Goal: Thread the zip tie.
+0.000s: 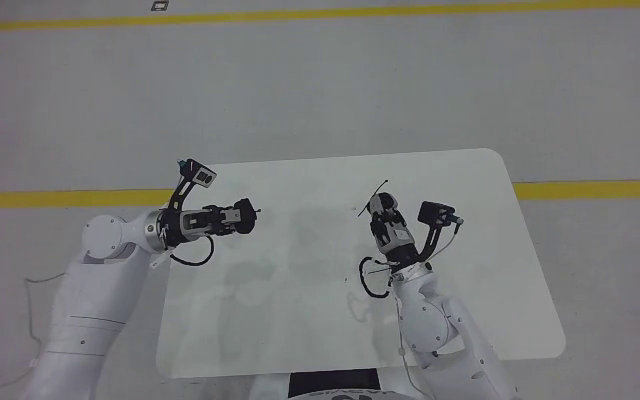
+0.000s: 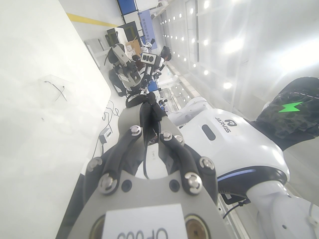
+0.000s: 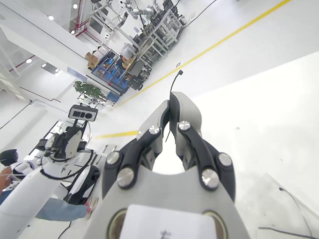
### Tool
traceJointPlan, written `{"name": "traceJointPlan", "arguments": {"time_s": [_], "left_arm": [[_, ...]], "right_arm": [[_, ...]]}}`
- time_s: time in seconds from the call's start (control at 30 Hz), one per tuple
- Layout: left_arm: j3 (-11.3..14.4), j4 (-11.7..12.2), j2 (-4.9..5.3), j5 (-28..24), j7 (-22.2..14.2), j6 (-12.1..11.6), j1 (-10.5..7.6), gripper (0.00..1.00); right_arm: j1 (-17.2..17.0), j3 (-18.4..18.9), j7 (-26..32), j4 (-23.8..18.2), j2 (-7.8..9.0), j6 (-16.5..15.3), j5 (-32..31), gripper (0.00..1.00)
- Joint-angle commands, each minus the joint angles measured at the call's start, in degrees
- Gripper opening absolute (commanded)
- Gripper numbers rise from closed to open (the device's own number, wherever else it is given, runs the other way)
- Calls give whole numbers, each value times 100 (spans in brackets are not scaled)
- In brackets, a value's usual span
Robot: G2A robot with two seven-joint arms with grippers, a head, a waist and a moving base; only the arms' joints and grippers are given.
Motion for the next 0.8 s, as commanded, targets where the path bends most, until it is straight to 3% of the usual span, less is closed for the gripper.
{"name": "traceJointPlan", "arguments": {"time_s": [0.0, 0.1, 0.3, 0.53, 0.77], "left_arm": [[0, 0, 0, 0, 0, 0, 0, 0], [86, -58, -15, 78, 264, 28, 63, 0], [636, -194, -118, 179, 998, 6, 132, 0], [1501, -62, -308, 318, 1427, 0, -215, 0], [1501, -62, -308, 318, 1427, 0, -215, 0]], "right_arm": [[29, 0, -133, -4, -11, 15, 51, 0], [84, -176, -615, 83, -39, -94, -165, 0], [206, -631, -1511, 358, -123, -219, -446, 0], [452, -977, -1911, 782, -182, -307, -967, 0], [457, -979, -1997, 775, -186, -300, -1021, 0]]}}
